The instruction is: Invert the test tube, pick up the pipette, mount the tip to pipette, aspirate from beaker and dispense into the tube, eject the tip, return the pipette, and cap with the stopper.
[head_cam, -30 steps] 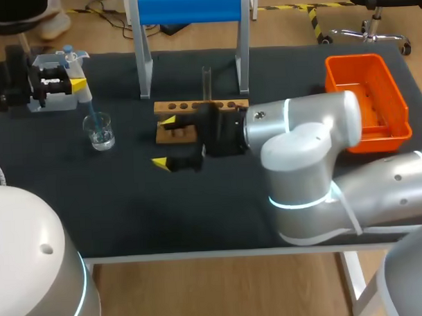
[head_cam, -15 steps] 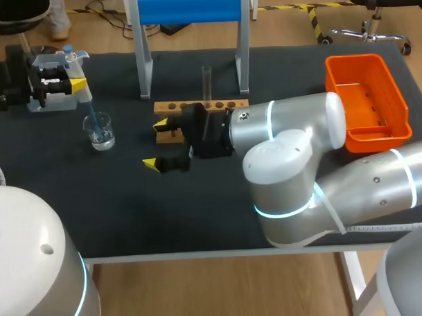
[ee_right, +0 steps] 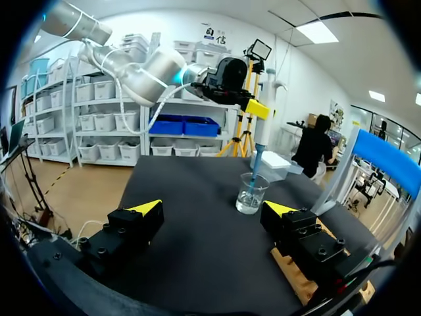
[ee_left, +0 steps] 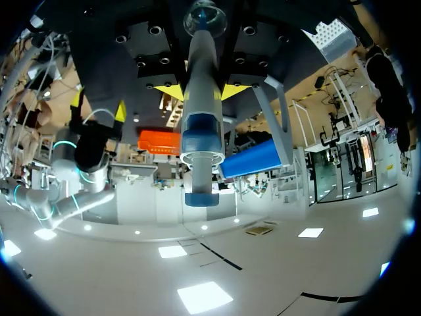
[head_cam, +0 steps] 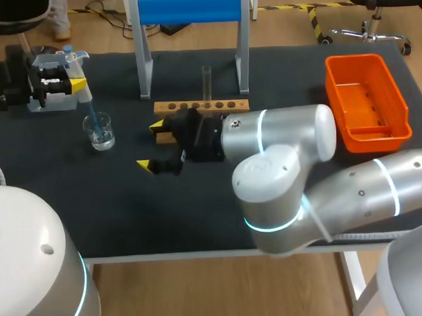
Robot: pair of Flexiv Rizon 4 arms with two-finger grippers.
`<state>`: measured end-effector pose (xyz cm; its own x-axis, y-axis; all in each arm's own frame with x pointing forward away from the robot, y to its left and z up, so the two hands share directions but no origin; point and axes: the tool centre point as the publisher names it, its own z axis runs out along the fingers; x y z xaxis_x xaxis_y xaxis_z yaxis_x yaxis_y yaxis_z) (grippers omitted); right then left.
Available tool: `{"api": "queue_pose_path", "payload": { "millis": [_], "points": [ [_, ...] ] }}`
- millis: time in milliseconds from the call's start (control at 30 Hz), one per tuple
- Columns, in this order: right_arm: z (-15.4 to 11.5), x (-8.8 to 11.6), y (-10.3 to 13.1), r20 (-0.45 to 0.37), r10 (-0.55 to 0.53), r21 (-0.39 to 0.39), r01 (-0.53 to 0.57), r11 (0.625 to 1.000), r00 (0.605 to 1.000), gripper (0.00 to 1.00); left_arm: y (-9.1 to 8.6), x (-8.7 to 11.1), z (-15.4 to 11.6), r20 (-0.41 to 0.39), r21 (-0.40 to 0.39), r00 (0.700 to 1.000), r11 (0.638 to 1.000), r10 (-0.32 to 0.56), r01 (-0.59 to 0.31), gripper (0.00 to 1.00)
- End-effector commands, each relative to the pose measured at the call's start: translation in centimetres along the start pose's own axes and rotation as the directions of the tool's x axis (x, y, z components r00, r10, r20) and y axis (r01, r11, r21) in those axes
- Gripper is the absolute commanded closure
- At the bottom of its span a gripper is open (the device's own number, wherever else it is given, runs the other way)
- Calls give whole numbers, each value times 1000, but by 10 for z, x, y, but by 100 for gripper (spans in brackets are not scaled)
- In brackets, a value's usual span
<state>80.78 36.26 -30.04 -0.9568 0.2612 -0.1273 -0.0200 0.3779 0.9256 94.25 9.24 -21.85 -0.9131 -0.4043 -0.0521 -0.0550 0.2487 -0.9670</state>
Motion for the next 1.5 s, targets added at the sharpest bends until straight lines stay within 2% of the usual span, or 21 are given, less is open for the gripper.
{"api": "queue_pose_path", "payload": {
  "millis": [33,967,1300,1500],
  "points": [
    [-4,2,6,11,-1,3,1,1000,1000,0,0,0,1,2,1,1000,1000,2,-2,100],
    [-57,-1,79,-64,-127,0,127,992,990,0,0,0,1,2,1,1000,1000,2,-2,100],
    [-67,-3,105,-106,-194,21,198,980,975,0,0,0,1,2,1,1000,1000,2,-2,100],
    [-68,-13,121,-115,-241,35,247,968,964,0,0,0,1,2,1,1000,1000,2,-2,100]
  ]
}}
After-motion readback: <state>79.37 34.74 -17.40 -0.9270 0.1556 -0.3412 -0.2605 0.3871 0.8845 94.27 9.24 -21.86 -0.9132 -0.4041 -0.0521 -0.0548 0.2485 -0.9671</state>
